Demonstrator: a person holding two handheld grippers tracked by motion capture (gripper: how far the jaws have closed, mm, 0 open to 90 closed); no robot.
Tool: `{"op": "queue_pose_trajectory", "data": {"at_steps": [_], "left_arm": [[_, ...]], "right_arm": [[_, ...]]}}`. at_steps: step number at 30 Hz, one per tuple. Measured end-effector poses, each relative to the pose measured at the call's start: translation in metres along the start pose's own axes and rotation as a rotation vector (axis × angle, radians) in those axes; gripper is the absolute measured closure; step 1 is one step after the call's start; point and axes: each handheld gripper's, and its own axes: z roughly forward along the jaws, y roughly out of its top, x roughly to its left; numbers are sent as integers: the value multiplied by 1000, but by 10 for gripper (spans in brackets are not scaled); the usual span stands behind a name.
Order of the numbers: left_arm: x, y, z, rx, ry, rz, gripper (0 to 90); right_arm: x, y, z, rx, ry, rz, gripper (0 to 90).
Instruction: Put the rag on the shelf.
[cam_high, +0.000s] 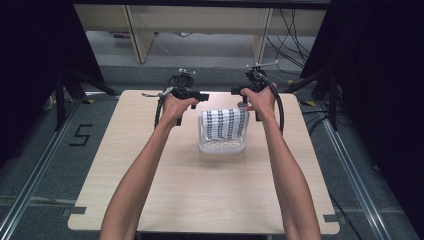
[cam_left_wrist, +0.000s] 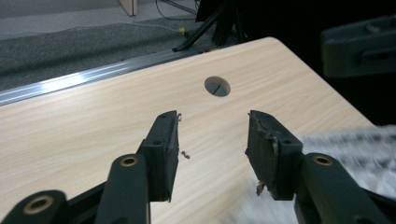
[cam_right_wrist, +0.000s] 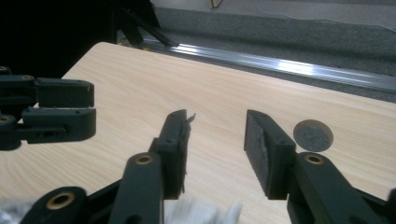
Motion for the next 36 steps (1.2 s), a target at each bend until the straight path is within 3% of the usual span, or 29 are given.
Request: {"op": "queue_pose_trajectory", "data": {"at_steps": [3, 13, 25, 26, 31, 36], "left_arm": [[1, -1, -4, -6, -1, 4, 525], [-1, 2, -25, -35, -6, 12, 529], [-11, 0, -52, -54, -20, 10, 423], [-12, -1, -54, -57, -22, 6, 415], [-16, -5, -64, -59, -23, 13, 394], [-19, -9, -72, -70, -41, 21, 387]], "right_arm": [[2, 1, -4, 14, 8, 18, 586], [8, 1, -15, 12, 22, -13, 554], [20, 1, -36, -20, 47, -92, 487], [22, 0, -38, -11, 43, -77, 485], [24, -4, -42, -10, 50, -93, 466], [22, -10, -49, -40, 60, -116, 430]]}}
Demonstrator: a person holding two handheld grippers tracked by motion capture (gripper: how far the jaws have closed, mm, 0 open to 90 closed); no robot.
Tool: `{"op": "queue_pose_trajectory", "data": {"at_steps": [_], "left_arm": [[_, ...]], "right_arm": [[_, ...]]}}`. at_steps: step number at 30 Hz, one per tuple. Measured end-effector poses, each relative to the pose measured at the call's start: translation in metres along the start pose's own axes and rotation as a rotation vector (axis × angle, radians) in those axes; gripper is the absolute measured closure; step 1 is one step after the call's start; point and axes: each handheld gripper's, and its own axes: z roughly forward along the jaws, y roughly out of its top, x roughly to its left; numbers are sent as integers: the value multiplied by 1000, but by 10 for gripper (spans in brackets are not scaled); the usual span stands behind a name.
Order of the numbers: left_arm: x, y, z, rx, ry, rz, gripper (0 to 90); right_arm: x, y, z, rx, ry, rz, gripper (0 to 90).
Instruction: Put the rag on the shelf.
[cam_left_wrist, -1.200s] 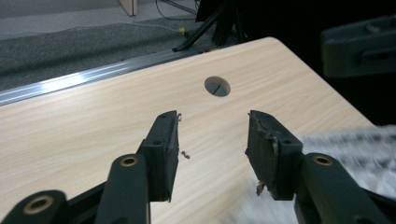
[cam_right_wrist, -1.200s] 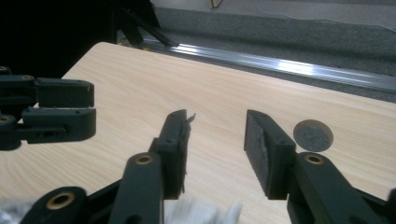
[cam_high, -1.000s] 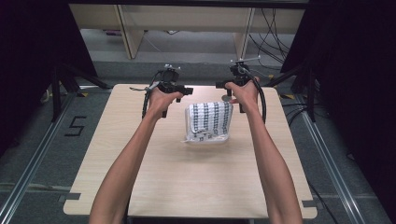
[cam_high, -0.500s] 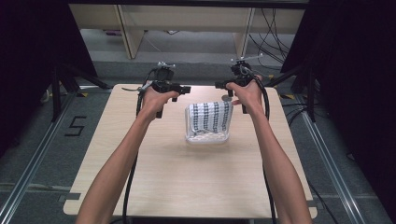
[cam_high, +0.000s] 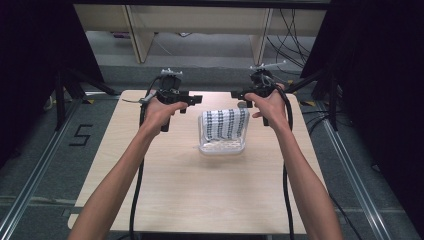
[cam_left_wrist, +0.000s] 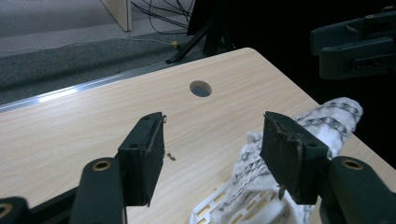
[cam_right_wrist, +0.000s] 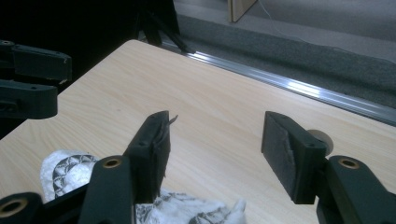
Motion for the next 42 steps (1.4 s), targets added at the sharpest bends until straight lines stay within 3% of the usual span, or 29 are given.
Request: {"op": "queue_pose_trajectory", "data": {"at_steps": [2, 6, 7, 11, 20, 24, 32, 35, 40, 41, 42], "left_arm": [[-3, -2, -3, -5, 3, 1, 384], [-7, -5, -10, -4, -8, 14, 374], [-9, -7, -11, -8, -8, 14, 374], [-14, -14, -18, -1, 2, 45, 370], [-16, -31, -26, -27, -22, 34, 365], [-18, -37, -32, -41, -25, 36, 356], [-21, -47, -40, -56, -32, 32, 342], [-21, -51, -42, -58, -38, 34, 332], [-23, -56, -45, -54, -39, 39, 302], [-23, -57, -46, -62, -45, 41, 299], [-23, -57, -46, -62, -46, 42, 294]], "right_arm": [[1, -2, -5, 7, 1, 24, 424], [-1, -4, -15, -22, 12, -29, 407], [1, -5, -17, -17, 12, -2, 404], [3, -10, -28, -37, 26, -28, 398], [7, -27, -41, -58, 51, -63, 389], [10, -35, -48, -60, 73, -57, 382], [11, -47, -53, -72, 76, -74, 377], [13, -50, -55, -68, 84, -60, 377], [14, -57, -57, -73, 97, -87, 369], [16, -59, -58, -68, 91, -66, 369], [14, -59, -57, -86, 97, -101, 368]]}}
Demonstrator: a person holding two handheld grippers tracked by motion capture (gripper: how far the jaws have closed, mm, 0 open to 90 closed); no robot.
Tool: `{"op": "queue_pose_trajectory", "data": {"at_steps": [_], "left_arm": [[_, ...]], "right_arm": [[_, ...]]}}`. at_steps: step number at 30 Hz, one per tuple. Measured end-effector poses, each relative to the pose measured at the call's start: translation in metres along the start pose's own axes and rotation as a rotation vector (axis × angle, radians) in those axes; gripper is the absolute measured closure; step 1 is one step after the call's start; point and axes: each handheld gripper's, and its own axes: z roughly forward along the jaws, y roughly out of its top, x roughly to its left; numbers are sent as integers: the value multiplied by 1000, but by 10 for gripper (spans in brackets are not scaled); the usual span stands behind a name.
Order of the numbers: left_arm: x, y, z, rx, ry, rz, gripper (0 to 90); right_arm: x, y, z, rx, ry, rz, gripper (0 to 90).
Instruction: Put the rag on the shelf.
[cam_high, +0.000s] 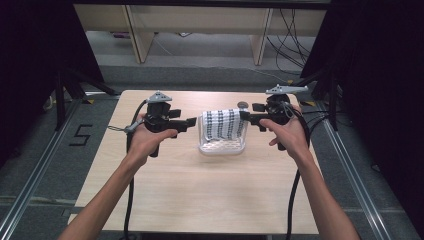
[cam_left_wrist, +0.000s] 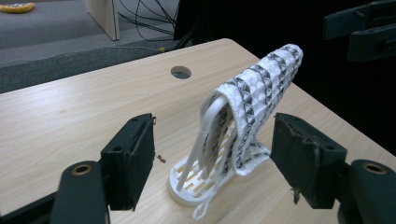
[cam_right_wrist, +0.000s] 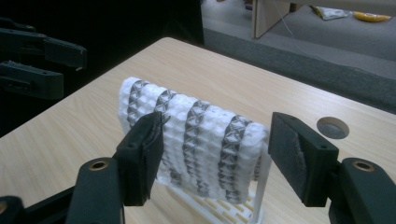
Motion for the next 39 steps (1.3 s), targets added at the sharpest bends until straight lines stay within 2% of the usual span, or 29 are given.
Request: {"op": "queue_pose_trajectory", "data": {"at_steps": [1, 4, 6, 7, 8, 11, 12, 14, 15, 20, 21, 23, 24, 25, 28, 29, 30, 31, 35, 39], "left_arm": [[-1, -1, -1, 1, 4, -1, 291], [-1, -3, -1, 1, -1, 1, 280], [-2, -5, -2, 6, -6, -2, 272], [-1, -6, -2, 8, -7, 1, 271], [-2, -7, -3, 10, -6, 1, 268], [-3, -10, -4, 8, -13, -2, 262], [-3, -11, -5, 13, -15, -2, 262], [-4, -12, -6, 8, -18, 3, 260], [-5, -14, -7, 5, -18, 4, 260], [-8, -19, -10, 3, -26, 16, 253], [-9, -20, -11, 4, -24, 18, 252], [-11, -21, -12, 2, -14, 30, 248], [-11, -22, -13, 1, -14, 38, 246], [-12, -23, -14, 2, -14, 36, 241], [-13, -26, -15, 1, -28, 42, 227], [-13, -27, -16, 3, -28, 43, 223], [-14, -28, -16, 5, -29, 44, 222], [-14, -30, -16, 2, -33, 43, 221], [-16, -34, -19, 1, -40, 45, 220], [-18, -39, -22, 4, -41, 52, 221]], "right_arm": [[3, -1, -1, 10, -3, 32, 367], [4, -3, -2, 5, 8, 7, 364], [6, -5, -3, 6, 8, 12, 363], [6, -6, -2, 2, 11, -1, 362], [9, -7, -3, 7, 8, 12, 361], [10, -10, -4, 0, 11, -9, 360], [12, -11, -5, 9, 14, 3, 359], [12, -12, -5, 2, 20, -22, 358], [13, -13, -6, -2, 21, -5, 357], [18, -18, -9, -4, 26, -3, 350], [17, -19, -9, -3, 30, -15, 346], [19, -21, -9, -1, 40, -6, 333], [18, -22, -9, -1, 42, -22, 333], [21, -23, -9, 2, 44, 5, 332], [21, -26, -9, -5, 52, -17, 325], [24, -27, -11, 2, 44, 10, 321], [22, -28, -10, -2, 45, -24, 319], [22, -29, -11, -2, 43, -28, 317], [26, -35, -12, -1, 53, -10, 312], [29, -40, -14, -5, 64, -18, 310]]}}
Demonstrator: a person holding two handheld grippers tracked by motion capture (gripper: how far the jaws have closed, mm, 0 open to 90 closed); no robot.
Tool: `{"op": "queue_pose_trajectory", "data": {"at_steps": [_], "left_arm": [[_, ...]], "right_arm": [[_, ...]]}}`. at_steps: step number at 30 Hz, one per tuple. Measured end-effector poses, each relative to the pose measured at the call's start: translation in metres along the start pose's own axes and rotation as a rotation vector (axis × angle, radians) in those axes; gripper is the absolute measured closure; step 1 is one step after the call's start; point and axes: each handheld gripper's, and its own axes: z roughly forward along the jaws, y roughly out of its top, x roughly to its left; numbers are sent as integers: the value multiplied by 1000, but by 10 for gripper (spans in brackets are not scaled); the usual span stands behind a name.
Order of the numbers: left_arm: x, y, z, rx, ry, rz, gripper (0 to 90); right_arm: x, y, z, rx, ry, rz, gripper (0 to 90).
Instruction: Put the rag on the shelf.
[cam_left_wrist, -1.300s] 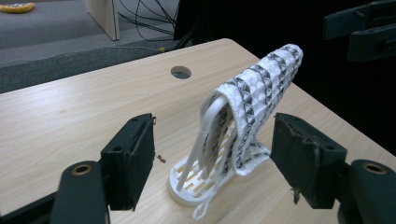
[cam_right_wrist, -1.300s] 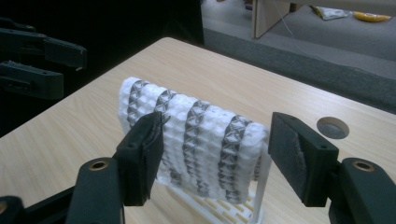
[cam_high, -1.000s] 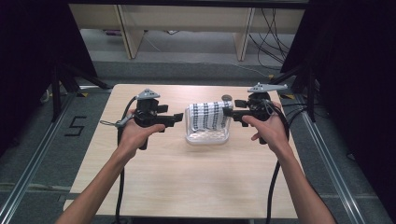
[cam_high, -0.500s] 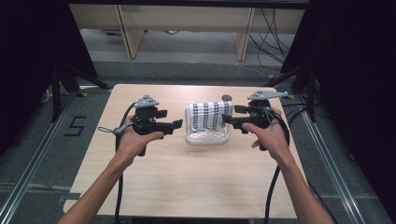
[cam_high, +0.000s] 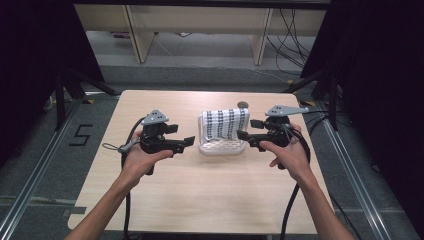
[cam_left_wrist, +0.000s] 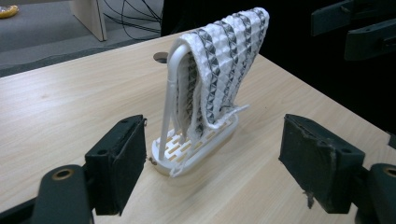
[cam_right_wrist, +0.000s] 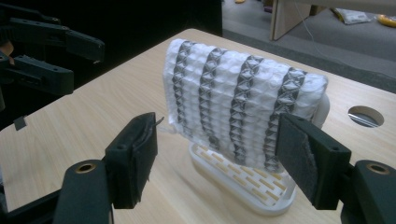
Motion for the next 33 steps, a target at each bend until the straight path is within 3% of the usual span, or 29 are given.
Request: {"op": "queue_pose_trajectory", "data": {"at_steps": [5, 7, 8, 9, 10, 14, 23, 24, 25, 27, 28, 30, 32, 33], "left_arm": [[-4, -5, -2, -7, -8, 5, 220], [-6, -7, -3, -9, -16, 4, 220], [-7, -8, -3, -11, -16, 5, 221], [-7, -9, -2, -9, -26, 8, 220], [-9, -10, -4, 1, -17, 8, 221], [-12, -15, -4, -2, -27, 11, 221], [-19, -30, -13, -1, -9, 35, 221], [-20, -32, -13, -3, -12, 33, 222], [-20, -34, -14, -7, -12, 29, 221], [-21, -36, -15, 2, -10, 30, 222], [-21, -38, -15, -1, -17, 34, 222], [-22, -41, -16, 3, -15, 37, 223], [-23, -44, -19, 11, -2, 42, 223], [-23, -45, -19, 10, -4, 41, 223]], "right_arm": [[4, -5, -1, -3, -3, -25, 307], [7, -6, -3, 11, -1, -3, 306], [6, -7, -1, -9, -4, -23, 305], [8, -8, -2, 9, 4, -2, 305], [6, -9, -2, 4, 8, -24, 304], [8, -13, -2, 13, 10, -1, 303], [13, -22, -2, 19, 22, -21, 303], [16, -23, -2, 19, 30, 8, 303], [14, -24, -1, 14, 30, -20, 302], [17, -26, -3, 23, 27, 3, 302], [15, -26, -2, 14, 23, -23, 302], [17, -28, -2, 16, 26, -9, 302], [17, -29, -1, 7, 29, -24, 300], [19, -30, -2, 18, 35, 3, 298]]}}
